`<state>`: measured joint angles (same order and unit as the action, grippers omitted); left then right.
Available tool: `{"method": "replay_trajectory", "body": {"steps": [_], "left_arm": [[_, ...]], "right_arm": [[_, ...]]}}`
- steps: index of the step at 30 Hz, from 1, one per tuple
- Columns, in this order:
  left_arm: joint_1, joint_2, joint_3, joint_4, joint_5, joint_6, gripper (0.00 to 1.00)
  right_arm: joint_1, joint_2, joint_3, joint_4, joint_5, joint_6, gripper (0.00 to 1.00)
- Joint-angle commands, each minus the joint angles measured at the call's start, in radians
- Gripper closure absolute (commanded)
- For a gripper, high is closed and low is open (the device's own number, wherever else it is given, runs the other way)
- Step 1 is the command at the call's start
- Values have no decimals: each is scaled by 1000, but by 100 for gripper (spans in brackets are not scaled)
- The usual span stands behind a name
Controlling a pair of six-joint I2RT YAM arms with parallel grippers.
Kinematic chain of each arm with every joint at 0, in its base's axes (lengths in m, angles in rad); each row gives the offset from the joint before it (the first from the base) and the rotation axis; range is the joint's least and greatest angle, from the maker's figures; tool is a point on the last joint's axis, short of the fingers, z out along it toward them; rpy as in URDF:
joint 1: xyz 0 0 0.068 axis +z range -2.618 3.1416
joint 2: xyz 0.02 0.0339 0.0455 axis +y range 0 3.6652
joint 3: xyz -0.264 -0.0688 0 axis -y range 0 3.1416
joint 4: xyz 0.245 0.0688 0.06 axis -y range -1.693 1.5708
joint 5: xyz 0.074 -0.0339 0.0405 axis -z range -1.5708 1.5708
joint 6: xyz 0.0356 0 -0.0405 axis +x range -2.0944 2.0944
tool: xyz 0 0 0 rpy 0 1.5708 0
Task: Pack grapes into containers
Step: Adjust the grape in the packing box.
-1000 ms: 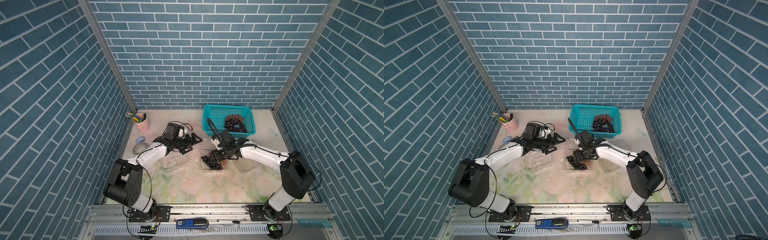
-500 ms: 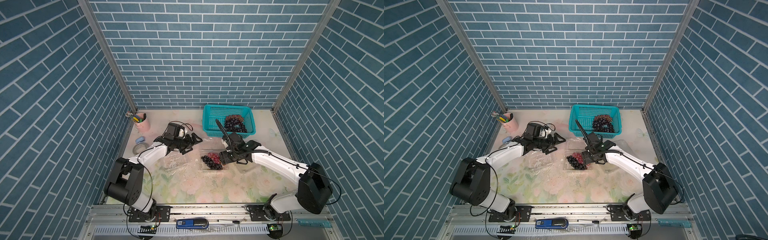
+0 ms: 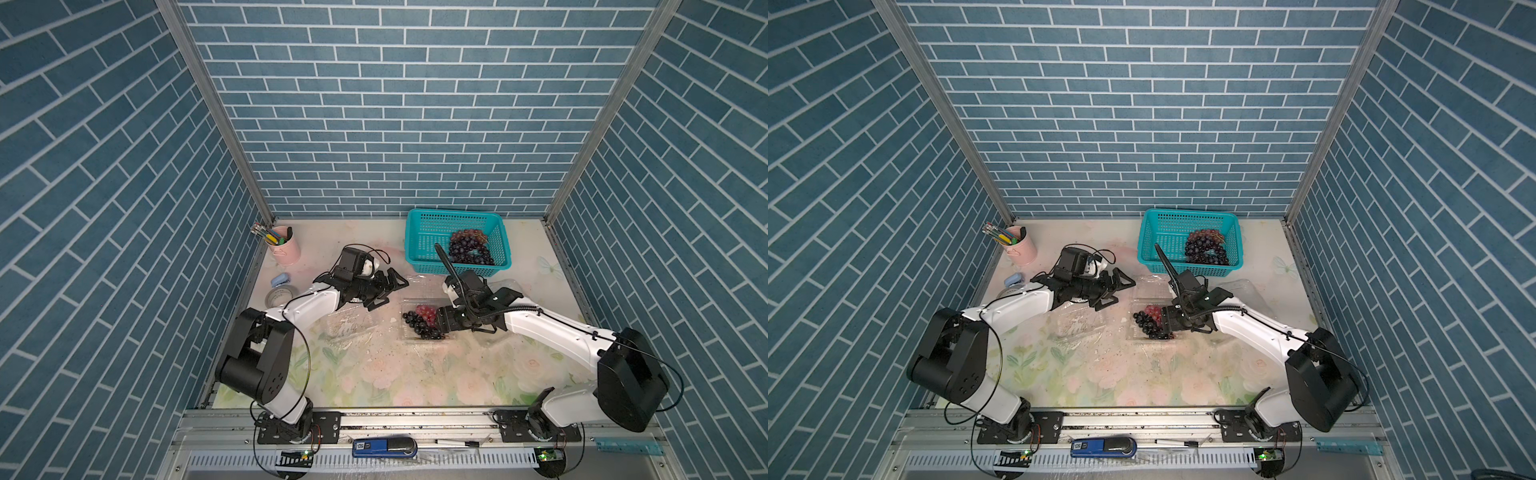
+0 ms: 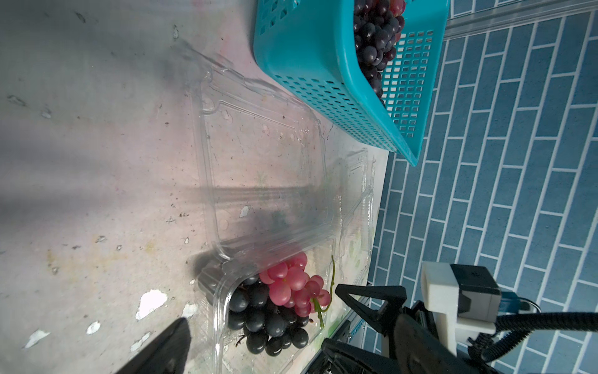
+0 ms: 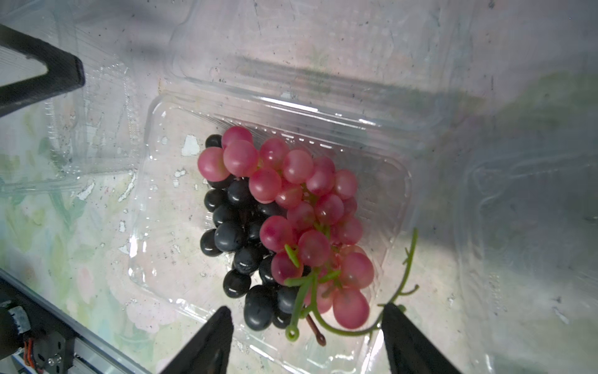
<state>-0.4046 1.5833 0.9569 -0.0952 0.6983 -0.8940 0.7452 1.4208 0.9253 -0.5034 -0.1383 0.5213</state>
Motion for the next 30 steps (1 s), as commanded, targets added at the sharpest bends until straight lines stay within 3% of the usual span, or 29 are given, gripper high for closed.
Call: {"method": "replay_trajectory", "body": {"steps": [1,16,30], "left_arm": [[-15,13,-3,21,0,-5,0],[-38,32,-24,54,3,-26,0],[-37,32,-20,52,4,-26,0]], "right_arm": [[5,-8,-20,35,-37,52,26],[30,55,-42,132,-107,102,25],[49,120,17,165,-94,135,25]]}}
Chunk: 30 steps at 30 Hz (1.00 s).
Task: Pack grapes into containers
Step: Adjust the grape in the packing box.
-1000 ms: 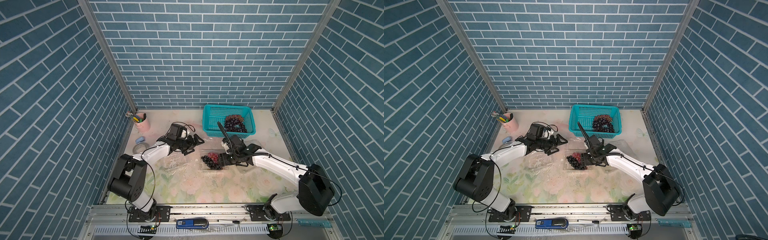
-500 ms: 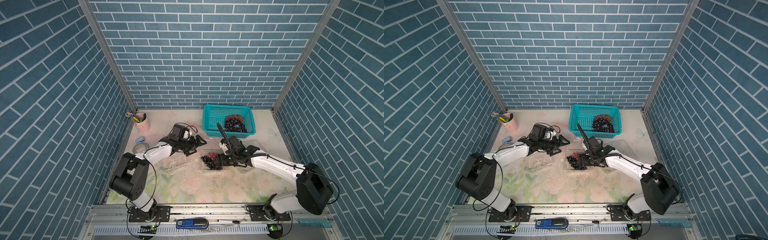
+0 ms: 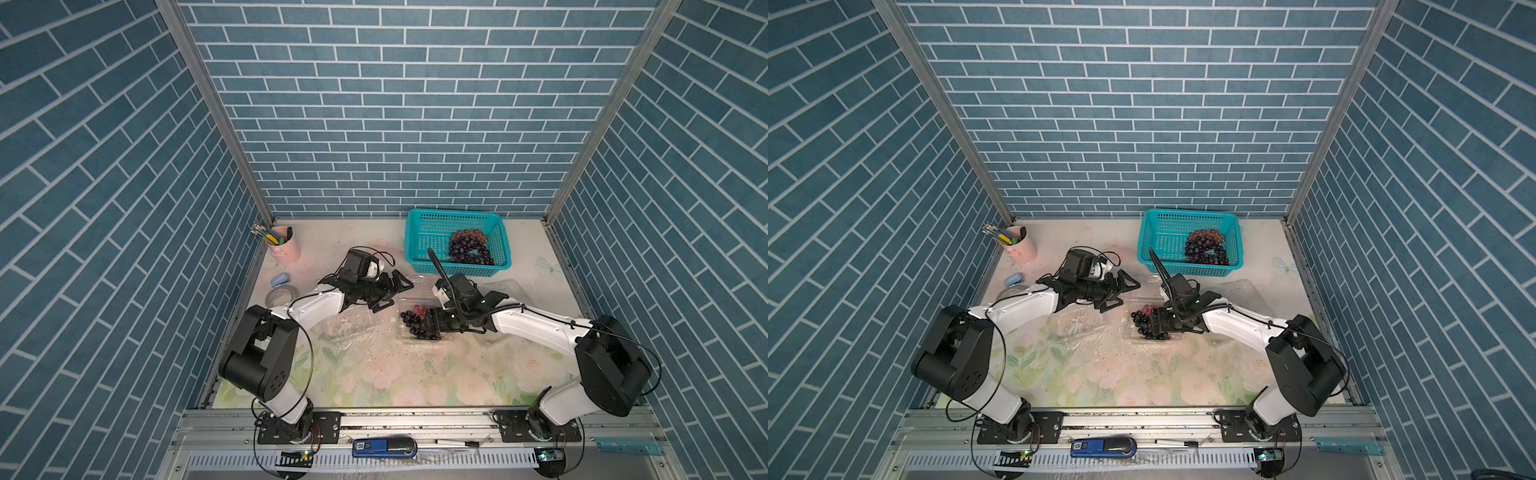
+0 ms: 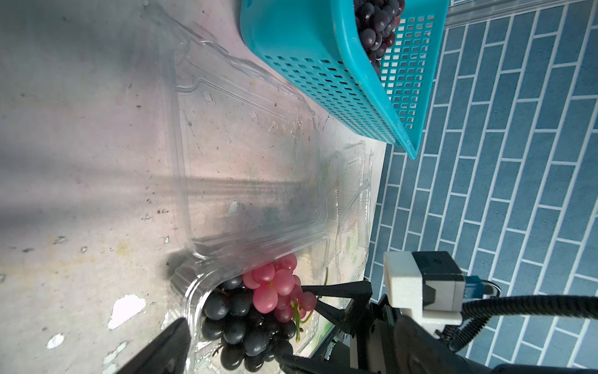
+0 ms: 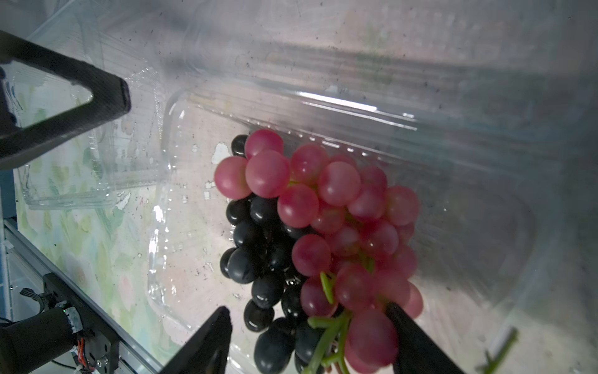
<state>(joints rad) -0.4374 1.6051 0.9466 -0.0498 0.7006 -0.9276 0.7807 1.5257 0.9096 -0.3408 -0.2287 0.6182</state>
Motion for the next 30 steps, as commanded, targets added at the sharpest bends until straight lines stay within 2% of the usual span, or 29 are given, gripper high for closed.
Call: {"method": "replay_trajectory", "body": {"steps": [1,18,30], "left_arm": [[-6,11,-9,7,2,7,0],[-5,22,-22,35,12,-9,0],[-5,14,-16,30,13,-7,1]], "right_arm": [[13,10,38,2,1,40,25],[51,97,68,57,0,64,25],[52,10,176,-184,225,-60,24]]}}
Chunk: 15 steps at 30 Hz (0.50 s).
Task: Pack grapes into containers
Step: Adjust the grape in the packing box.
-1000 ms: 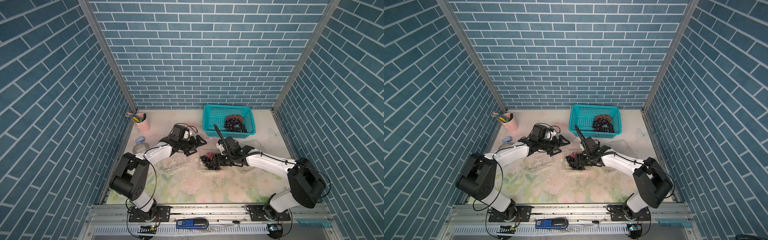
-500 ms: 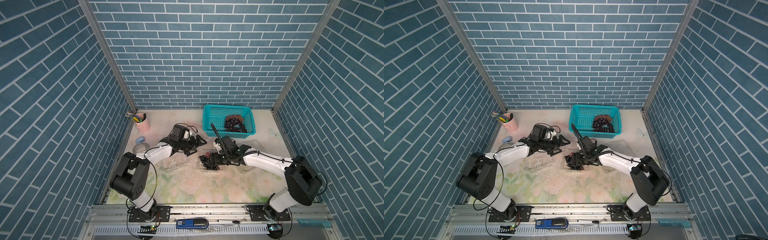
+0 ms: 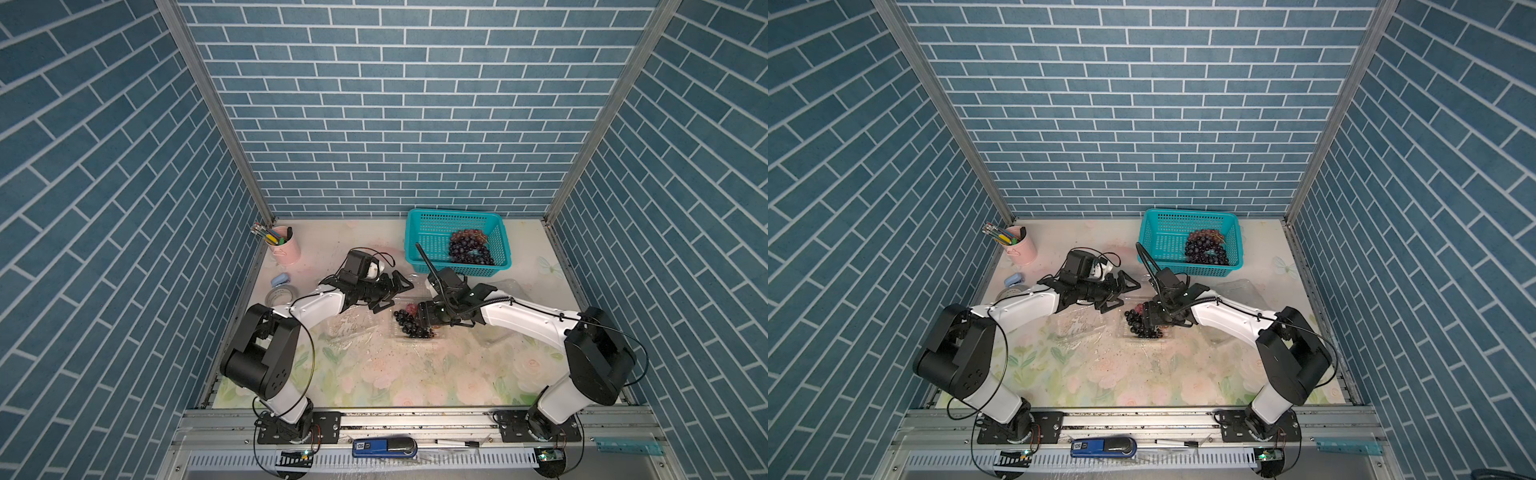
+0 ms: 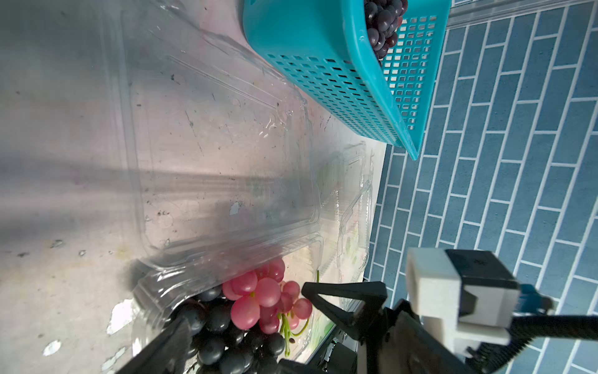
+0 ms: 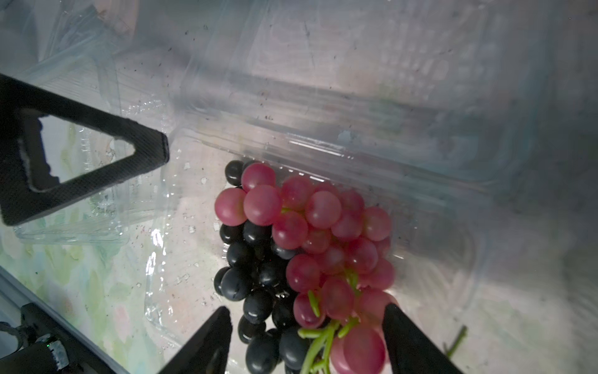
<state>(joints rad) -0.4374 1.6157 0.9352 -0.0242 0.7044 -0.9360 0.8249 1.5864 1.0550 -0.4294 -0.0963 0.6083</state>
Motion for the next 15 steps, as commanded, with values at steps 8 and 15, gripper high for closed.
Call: {"method": "replay_trajectory", "body": {"steps": [8,15], "left_arm": [[-6,-6,-7,-3,6,6,0],[-6,3,-7,4,6,3,0]], "right_arm": [[7,-125,-15,-150,189,-1,19],[7,-119,-84,-66,98,71,16]]}}
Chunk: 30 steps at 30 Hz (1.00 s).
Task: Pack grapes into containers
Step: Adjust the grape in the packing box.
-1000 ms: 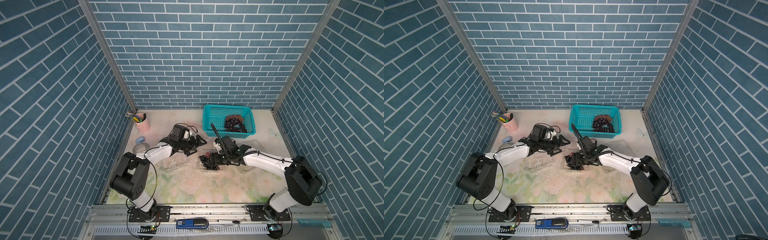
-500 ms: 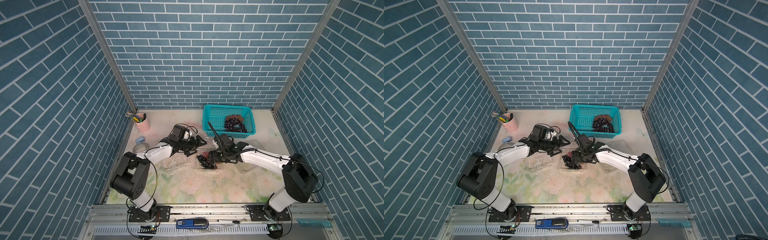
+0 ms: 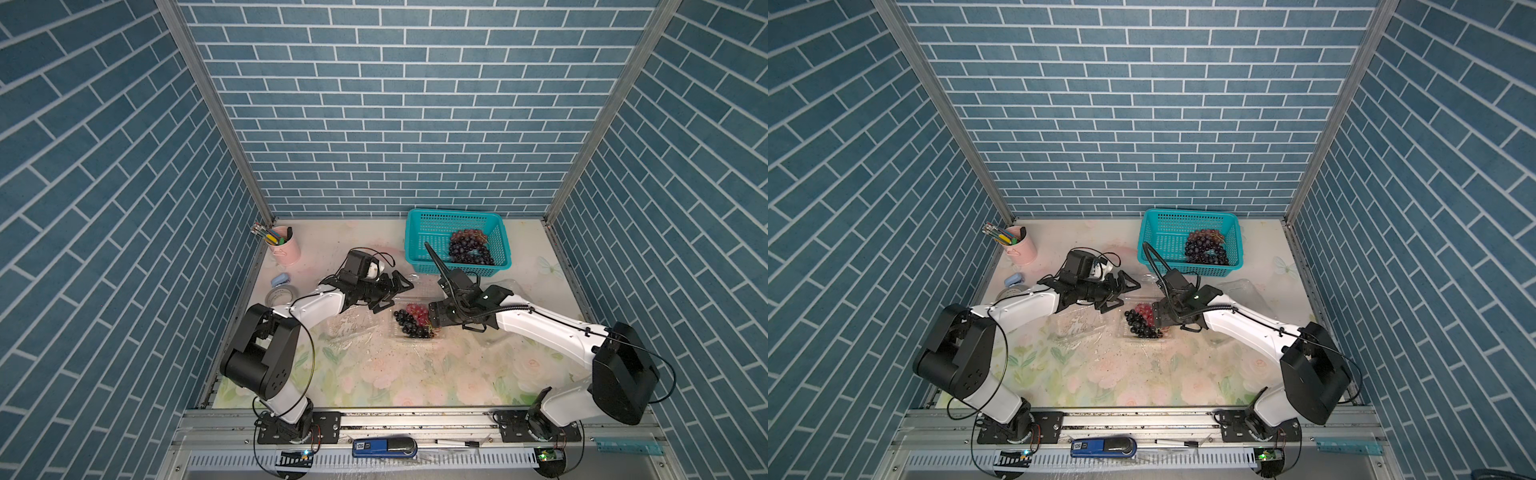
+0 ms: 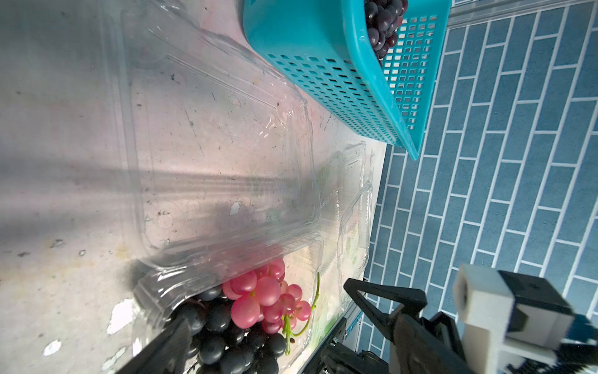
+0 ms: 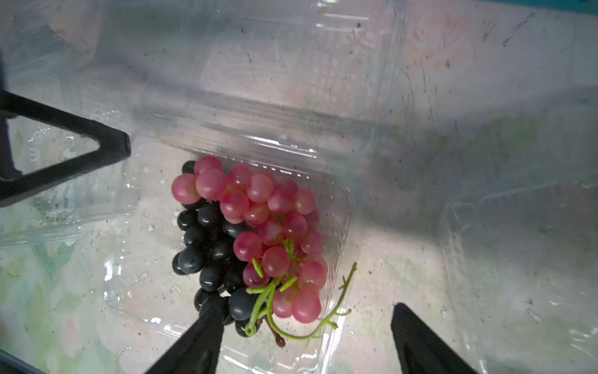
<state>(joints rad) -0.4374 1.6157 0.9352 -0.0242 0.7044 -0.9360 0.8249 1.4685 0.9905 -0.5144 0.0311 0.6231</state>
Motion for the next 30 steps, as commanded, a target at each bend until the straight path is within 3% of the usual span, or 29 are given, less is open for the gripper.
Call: {"method": "replay_trajectory", "body": {"steps": [1,30], "left_arm": [[-7,3,-7,5,8,3,0],[-9,0,-26,12,10,3,0]], "right_arm": [[6,4,-24,29,-38,61,16],[17,70,-19,126,-112,76,15]]}}
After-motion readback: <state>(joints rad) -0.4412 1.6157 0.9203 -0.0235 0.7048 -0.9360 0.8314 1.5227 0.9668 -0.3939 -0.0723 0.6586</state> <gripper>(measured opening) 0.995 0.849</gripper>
